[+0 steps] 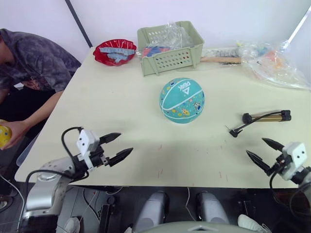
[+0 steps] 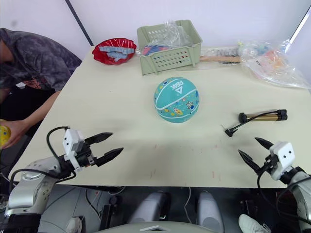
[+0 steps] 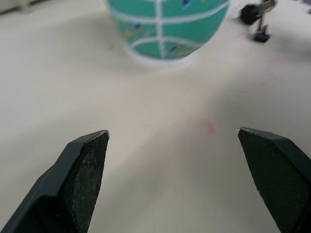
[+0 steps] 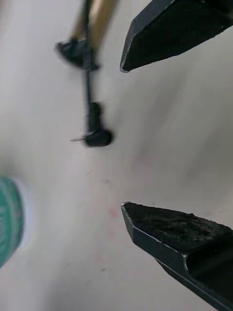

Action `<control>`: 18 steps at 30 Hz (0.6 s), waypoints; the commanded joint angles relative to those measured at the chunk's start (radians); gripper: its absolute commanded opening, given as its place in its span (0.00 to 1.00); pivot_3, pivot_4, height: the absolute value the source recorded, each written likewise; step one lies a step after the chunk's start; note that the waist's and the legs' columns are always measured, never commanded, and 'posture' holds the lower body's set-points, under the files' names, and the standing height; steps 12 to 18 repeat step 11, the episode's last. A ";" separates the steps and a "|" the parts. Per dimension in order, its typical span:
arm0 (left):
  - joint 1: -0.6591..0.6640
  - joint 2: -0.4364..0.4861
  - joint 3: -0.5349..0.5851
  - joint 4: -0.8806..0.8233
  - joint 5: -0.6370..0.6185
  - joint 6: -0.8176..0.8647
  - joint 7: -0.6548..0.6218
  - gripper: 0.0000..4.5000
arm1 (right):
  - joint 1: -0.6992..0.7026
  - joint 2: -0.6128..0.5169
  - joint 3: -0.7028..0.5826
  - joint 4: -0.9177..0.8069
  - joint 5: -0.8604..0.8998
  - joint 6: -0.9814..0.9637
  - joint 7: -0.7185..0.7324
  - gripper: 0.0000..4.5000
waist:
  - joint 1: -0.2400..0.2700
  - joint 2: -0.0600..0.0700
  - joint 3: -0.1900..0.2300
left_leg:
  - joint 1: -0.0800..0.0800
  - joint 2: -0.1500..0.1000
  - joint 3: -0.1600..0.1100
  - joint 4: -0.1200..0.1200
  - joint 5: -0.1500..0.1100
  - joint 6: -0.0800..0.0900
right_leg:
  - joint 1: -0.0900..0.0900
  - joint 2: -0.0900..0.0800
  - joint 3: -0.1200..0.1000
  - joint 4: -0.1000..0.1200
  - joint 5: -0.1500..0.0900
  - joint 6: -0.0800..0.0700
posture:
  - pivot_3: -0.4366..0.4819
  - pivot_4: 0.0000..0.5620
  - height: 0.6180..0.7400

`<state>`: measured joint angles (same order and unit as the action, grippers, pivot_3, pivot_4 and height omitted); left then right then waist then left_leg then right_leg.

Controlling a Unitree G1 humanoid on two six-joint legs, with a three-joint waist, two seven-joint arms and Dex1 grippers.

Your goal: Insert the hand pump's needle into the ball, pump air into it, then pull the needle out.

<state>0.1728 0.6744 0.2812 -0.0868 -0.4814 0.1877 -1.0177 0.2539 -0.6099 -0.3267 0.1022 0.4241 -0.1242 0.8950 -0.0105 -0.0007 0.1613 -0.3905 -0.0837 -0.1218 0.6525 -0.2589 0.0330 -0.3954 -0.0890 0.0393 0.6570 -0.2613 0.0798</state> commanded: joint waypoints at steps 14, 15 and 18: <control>0.153 0.011 0.067 -0.063 0.081 -0.044 0.110 1.00 | 0.066 -0.074 -0.144 0.076 0.108 -0.049 0.221 0.99 | 0.008 -0.001 0.000 | 0.004 0.001 0.002 0.000 0.000 0.000 | 0.002 -0.001 0.002 0.000 0.000 0.000 | 0.48 0.27 1.00; 0.153 0.011 0.067 -0.063 0.081 -0.044 0.110 1.00 | 0.066 -0.074 -0.144 0.076 0.108 -0.049 0.221 0.99 | 0.008 -0.001 0.000 | 0.004 0.001 0.002 0.000 0.000 0.000 | 0.002 -0.001 0.002 0.000 0.000 0.000 | 0.48 0.27 1.00; 0.153 0.011 0.067 -0.063 0.081 -0.044 0.110 1.00 | 0.066 -0.074 -0.144 0.076 0.108 -0.049 0.221 0.99 | 0.008 -0.001 0.000 | 0.004 0.001 0.002 0.000 0.000 0.000 | 0.002 -0.001 0.002 0.000 0.000 0.000 | 0.48 0.27 1.00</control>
